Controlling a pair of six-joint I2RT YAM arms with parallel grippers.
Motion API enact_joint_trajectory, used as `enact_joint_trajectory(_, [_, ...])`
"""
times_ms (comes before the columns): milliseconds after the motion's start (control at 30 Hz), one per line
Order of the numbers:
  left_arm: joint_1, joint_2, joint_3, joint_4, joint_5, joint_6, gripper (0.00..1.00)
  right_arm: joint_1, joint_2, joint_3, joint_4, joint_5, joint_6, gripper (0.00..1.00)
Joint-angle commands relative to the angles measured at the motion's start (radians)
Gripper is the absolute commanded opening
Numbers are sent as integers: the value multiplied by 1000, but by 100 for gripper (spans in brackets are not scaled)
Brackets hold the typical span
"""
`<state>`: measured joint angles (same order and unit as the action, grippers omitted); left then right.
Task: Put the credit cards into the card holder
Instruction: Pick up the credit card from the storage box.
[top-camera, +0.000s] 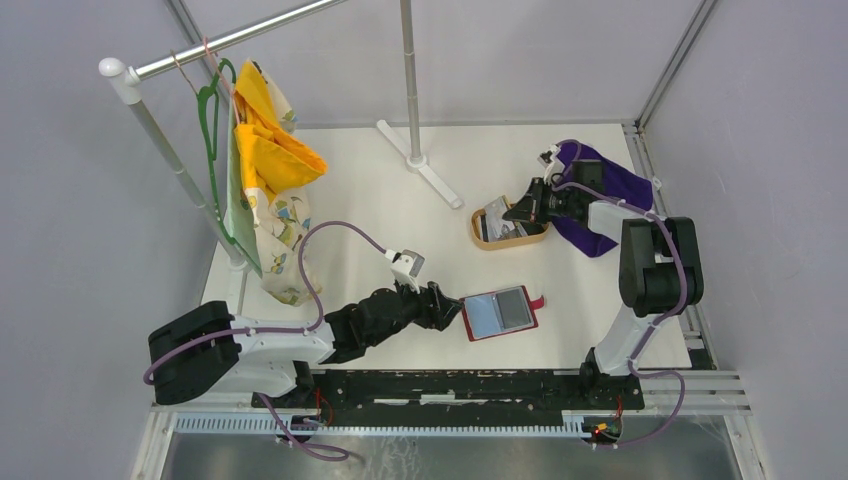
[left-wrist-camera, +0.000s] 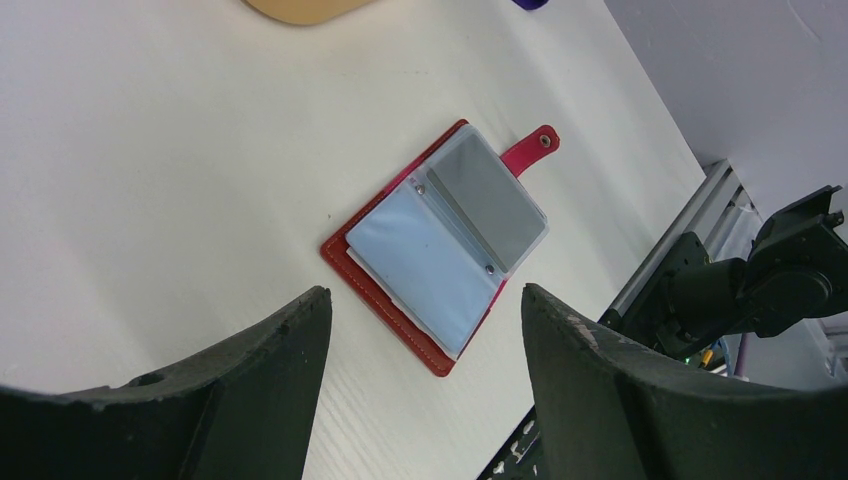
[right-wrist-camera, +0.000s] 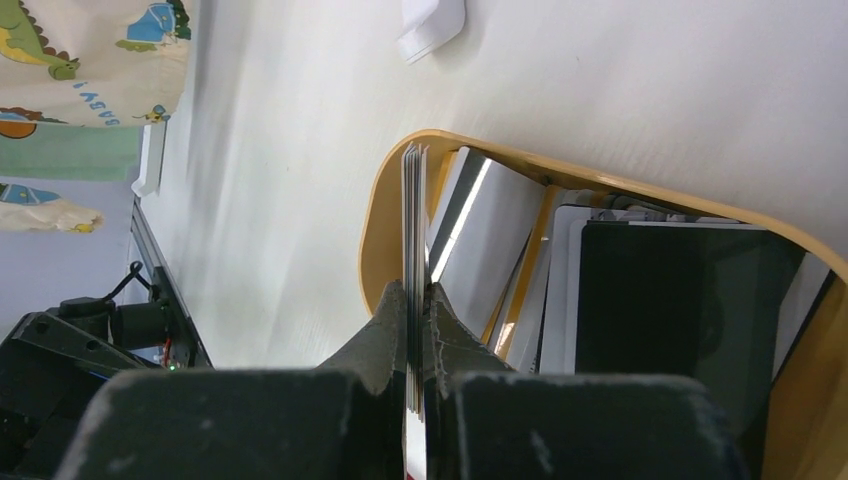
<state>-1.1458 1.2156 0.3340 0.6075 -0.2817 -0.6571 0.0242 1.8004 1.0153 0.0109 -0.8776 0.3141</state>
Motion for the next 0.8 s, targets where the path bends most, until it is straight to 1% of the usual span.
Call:
enact_joint_trajectory(0, [-1,-1,36,51,1,-44,75,-3,12,26,8,24,-44,0])
enact_joint_trajectory(333, [-1,-9,30,46,-8,-41,75,18,51,6,0,42,-55,1])
enact_joint_trajectory(500, [-1,-5,29,49,-11,-42,75,46,71,32,-9,54,-70,11])
enact_joint_trajectory(767, [-1,1,30,49,-12,-44,75,86,136,136,-125,61,-130,23])
